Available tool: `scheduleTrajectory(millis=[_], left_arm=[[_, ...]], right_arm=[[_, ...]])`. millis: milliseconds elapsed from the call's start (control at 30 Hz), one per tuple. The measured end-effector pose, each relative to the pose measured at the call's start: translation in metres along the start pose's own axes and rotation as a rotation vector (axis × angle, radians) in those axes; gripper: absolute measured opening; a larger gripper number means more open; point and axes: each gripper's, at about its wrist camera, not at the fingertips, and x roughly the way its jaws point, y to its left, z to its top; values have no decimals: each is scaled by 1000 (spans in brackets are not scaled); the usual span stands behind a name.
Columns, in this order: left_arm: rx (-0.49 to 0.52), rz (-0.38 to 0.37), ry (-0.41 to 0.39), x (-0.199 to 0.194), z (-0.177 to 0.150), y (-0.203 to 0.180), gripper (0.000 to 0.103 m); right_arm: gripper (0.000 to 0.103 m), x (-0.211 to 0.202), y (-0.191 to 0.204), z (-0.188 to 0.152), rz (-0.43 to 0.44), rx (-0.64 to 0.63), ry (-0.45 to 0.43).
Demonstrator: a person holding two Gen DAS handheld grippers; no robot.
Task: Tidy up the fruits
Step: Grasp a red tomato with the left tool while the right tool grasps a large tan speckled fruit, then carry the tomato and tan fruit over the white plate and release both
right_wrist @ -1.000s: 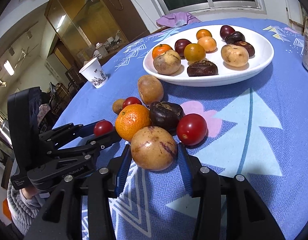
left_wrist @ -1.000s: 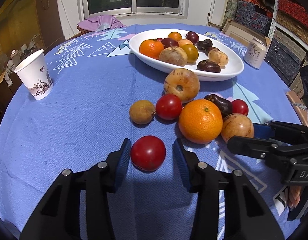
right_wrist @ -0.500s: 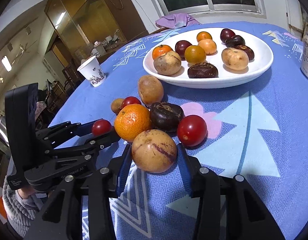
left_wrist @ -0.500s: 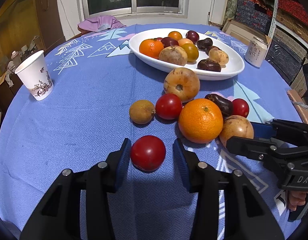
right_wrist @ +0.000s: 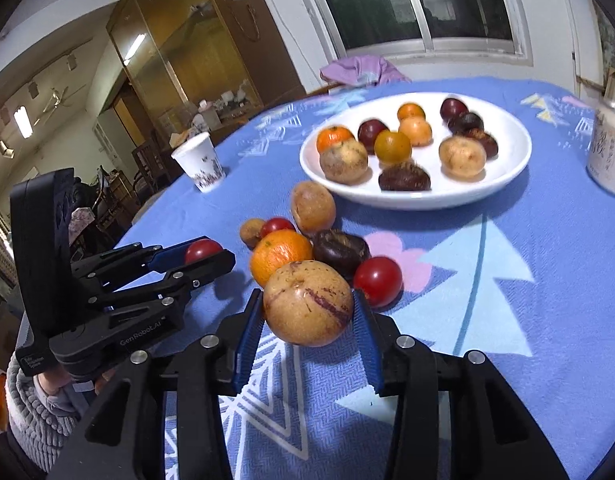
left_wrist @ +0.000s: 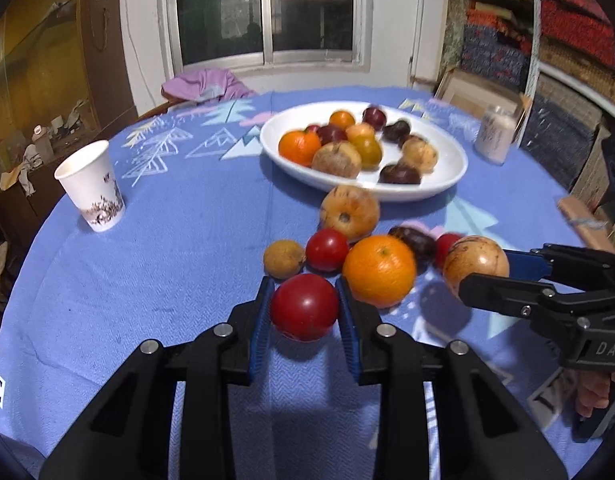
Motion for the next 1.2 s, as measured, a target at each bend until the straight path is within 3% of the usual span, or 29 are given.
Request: scheduleTrajectory(millis=[167, 333, 533, 600, 900, 1200], left_arm=[[-78, -54, -68, -26, 23, 15, 31], [-42, -7, -127, -38, 80, 8, 31], [-68, -36, -164, -16, 139, -4, 31], [-80, -39, -143, 6, 150, -7, 31], [-83, 11, 54, 125, 183, 1, 31], [-95, 19, 127, 186, 192, 8, 31]], right_arm=[[45, -44, -10, 21, 0, 23, -154], [45, -83, -29, 74, -39, 59, -292], [45, -87, -56, 131, -31, 115, -376], [45, -70, -65, 140, -35, 132, -361], [45, 46, -100, 139, -101, 140, -116], [45, 86, -108, 131, -128, 120, -37]])
